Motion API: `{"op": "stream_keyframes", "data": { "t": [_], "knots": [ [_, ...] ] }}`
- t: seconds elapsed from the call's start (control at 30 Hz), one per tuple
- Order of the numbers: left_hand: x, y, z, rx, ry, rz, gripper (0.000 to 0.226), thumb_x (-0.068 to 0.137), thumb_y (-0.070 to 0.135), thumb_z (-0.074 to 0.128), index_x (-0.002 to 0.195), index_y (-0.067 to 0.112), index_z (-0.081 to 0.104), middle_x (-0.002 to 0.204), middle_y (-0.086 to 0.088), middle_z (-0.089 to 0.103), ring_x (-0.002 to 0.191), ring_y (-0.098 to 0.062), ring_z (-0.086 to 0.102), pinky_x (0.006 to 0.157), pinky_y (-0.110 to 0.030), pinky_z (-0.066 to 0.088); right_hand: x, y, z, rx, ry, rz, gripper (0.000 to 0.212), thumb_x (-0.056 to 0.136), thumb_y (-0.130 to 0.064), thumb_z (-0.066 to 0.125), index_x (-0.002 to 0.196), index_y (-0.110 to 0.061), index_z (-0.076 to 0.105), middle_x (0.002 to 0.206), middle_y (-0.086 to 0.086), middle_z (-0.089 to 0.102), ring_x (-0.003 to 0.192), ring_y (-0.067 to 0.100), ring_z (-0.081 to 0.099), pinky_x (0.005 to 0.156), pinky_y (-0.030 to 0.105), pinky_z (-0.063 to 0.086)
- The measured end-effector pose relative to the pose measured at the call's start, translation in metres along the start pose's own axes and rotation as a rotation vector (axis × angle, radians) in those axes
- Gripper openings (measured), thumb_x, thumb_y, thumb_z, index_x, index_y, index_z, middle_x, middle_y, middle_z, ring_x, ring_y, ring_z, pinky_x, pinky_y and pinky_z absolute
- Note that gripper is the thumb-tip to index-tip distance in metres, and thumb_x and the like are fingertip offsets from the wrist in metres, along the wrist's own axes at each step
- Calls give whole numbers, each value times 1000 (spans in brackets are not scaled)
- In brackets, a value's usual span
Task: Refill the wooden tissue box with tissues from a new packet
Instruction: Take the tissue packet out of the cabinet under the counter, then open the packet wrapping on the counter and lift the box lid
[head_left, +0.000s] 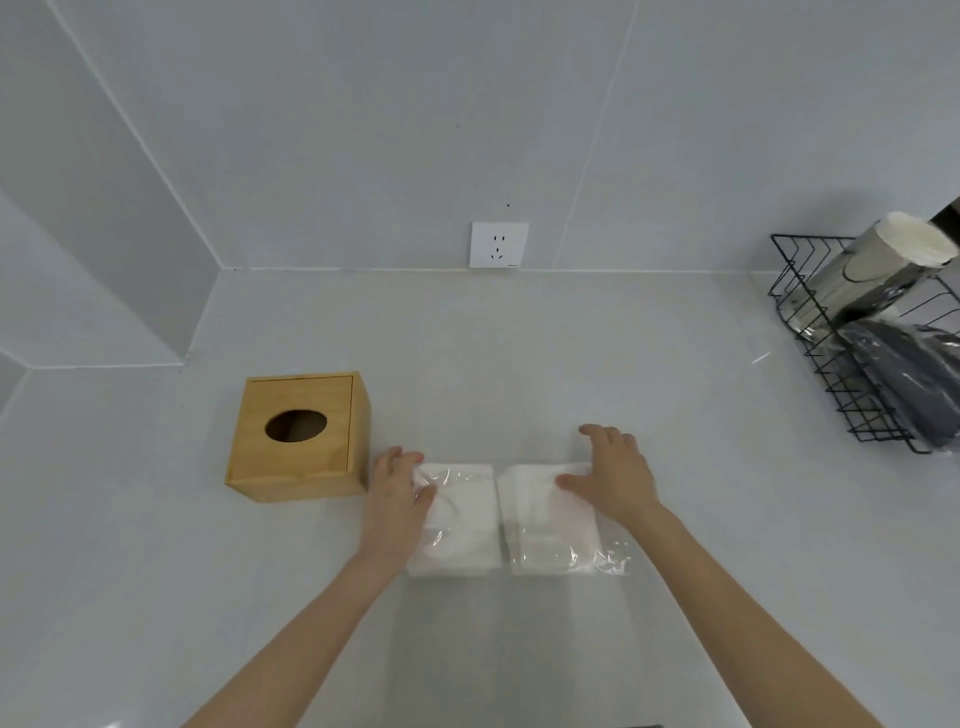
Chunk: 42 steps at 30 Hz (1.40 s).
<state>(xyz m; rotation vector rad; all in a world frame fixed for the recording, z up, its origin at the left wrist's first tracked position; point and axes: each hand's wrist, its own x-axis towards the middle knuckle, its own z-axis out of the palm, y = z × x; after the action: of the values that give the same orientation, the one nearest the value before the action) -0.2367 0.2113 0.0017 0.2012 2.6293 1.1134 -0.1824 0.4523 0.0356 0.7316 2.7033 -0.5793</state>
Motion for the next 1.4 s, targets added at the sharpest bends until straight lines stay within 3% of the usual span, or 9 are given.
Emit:
{"op": "stream_keyframes", "data": {
  "t": [0.1,0.27,0.57,0.8,0.93,1.03,1.13,1.23,1.4],
  "knots": [
    [12,5,-4,46,-34,14,39,87,8,57,125,3,50,140,-16,35,123,-25,43,95,-19,27,8,-10,7,26,-127,-128,57,80,-34,65,132,-20,45,134,2,49,129,23,39,105,36,33],
    [22,12,-9,73,-83,14,43,89,12,56,130,6,45,144,-12,31,122,-24,44,92,-19,27,9,-19,12,138,-231,-141,46,80,-28,66,122,-15,55,120,7,58,114,23,53,99,38,41],
    [27,9,-14,205,-86,-47,36,90,12,53,124,0,50,133,-15,39,121,-27,43,99,-27,30,13,3,-8,44,-284,-74,58,69,-34,75,122,-24,54,121,0,50,116,18,48,101,37,38],
    [48,17,-15,614,-338,61,33,85,14,47,118,7,48,128,-10,44,130,-27,31,98,-36,33,24,0,-11,12,-324,-109,64,64,-27,79,122,-20,53,102,-3,51,106,19,52,93,36,45],
    [64,23,-25,604,-555,78,51,82,20,56,131,15,43,134,-5,40,123,-24,43,94,-31,40,40,3,-12,11,-375,-141,40,60,-26,81,94,-24,60,80,-10,47,84,18,51,76,31,44],
    [68,26,-31,661,-609,100,57,77,22,63,131,17,44,128,-4,47,117,-22,48,83,-29,44,42,0,-11,-12,-422,-161,37,57,-28,81,65,-31,44,74,-10,42,76,17,45,62,27,35],
    [75,31,-37,664,-683,107,45,74,23,68,116,12,55,110,-3,52,103,-21,52,62,-24,41,48,-7,-17,-6,-473,-194,34,64,-22,79,76,-24,48,78,-10,43,79,15,44,58,20,32],
    [84,39,-46,653,-739,70,42,74,25,70,111,11,56,105,-2,52,97,-21,54,77,-32,50,54,-18,-37,1,-468,-233,37,68,-21,78,93,-23,51,91,-10,48,89,14,47,62,15,35],
    [97,66,-75,586,-428,154,35,78,22,64,111,14,55,110,-5,60,94,-21,54,74,-30,41,58,-38,-82,56,-243,-286,30,69,-14,75,94,-16,58,96,1,57,92,23,56,77,34,45]
  ]
}}
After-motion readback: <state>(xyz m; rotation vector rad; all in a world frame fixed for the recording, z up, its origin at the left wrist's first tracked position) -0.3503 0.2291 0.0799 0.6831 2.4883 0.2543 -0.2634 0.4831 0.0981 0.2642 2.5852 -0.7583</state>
